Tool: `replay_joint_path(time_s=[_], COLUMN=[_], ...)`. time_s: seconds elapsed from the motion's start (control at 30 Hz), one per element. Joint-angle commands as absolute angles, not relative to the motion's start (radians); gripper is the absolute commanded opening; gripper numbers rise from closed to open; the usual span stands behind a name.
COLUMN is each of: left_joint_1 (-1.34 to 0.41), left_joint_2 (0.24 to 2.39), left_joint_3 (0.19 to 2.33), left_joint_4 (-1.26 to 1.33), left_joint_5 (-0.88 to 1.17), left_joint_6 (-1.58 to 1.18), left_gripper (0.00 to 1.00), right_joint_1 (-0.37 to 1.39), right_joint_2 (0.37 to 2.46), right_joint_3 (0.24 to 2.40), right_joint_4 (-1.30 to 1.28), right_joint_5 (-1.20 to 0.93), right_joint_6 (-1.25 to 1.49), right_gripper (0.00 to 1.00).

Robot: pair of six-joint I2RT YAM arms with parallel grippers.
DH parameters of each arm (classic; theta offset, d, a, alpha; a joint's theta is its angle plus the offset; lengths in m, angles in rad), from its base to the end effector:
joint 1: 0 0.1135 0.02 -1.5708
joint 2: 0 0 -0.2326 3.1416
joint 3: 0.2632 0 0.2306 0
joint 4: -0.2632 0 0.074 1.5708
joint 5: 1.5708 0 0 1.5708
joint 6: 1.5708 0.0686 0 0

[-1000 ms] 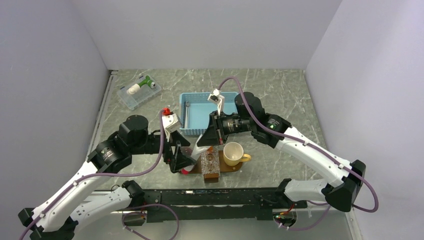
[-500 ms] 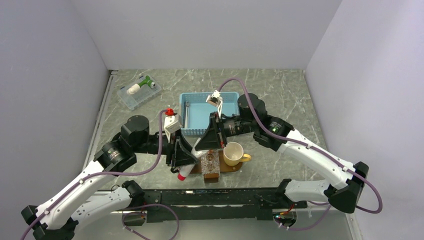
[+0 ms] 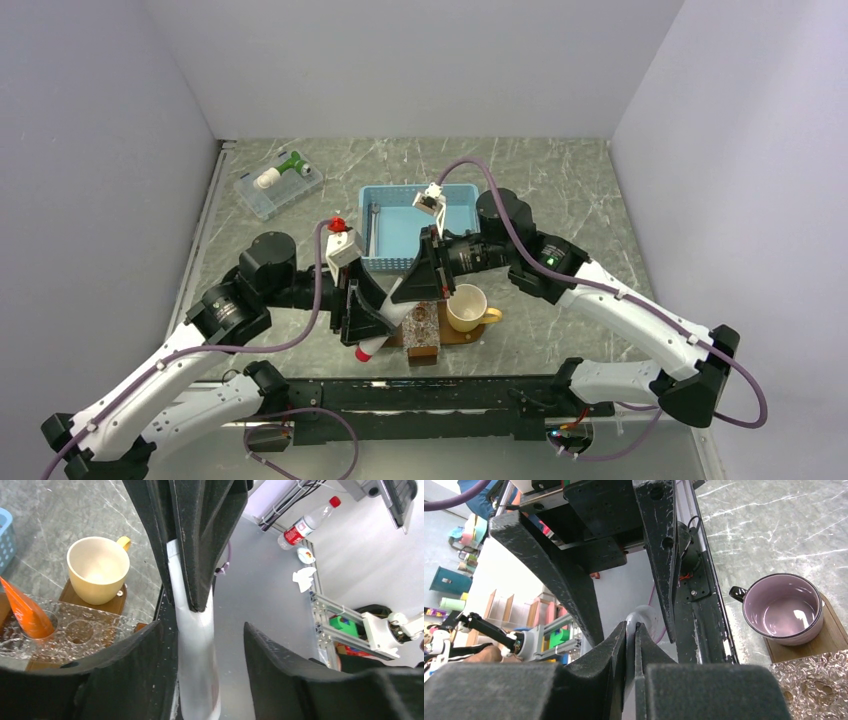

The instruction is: Prepare toiletry sets of a toothbrush and toothpaste on the tray

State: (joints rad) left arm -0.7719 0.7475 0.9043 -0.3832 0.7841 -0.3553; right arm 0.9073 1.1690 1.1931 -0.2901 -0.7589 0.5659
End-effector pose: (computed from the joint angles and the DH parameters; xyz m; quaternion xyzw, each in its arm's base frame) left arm 0.0948 -0.1599 0.3381 0.3823 0.6583 -0.5602 0.3267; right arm 0.1289 0.2415 0.3604 -0.3470 0.6892 0.5969 0.2200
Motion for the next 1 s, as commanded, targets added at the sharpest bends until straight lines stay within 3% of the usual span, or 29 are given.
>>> replay_joint_path(time_s=[0.0,0.17,0.53,0.6,0.87,0.97], left_joint_1=[-0.772,-0.772,-0.772,-0.772,-0.772,-0.772], left_joint_2=[0.711,0.687,0.675,0.676,0.678,0.677], left_joint_3=[0.909,0.881,0.801,0.797,0.801,0.806], left_joint_4=[-0.358,-0.351,-0.306,-0.296,-0.289,-0.294], left_joint_5=[0.803,0.824,0.84,0.849,0.868,0.866], left_joint_6=[-0.351,-0.357,-0.374,-0.376,-0.374,-0.371], left_gripper=[0.7,0.75,0.7,0.63,0.17,0.1], right_joint_1=[0.912,0.914,0.913,0.914,0.913,0.914], right_joint_2=[1.129,1.119,1.103,1.103,1.112,1.114], right_joint_3=[1.225,1.225,1.221,1.22,1.218,1.218], right_joint_4=[-0.271,-0.27,-0.238,-0.239,-0.248,-0.259], right_joint_5=[-0.744,-0.739,-0.75,-0.748,-0.741,-0.736], right_joint_6=[0.532,0.528,0.549,0.547,0.548,0.542], right_gripper=[0.0,0.0,0.0,0.0,0.0,0.11])
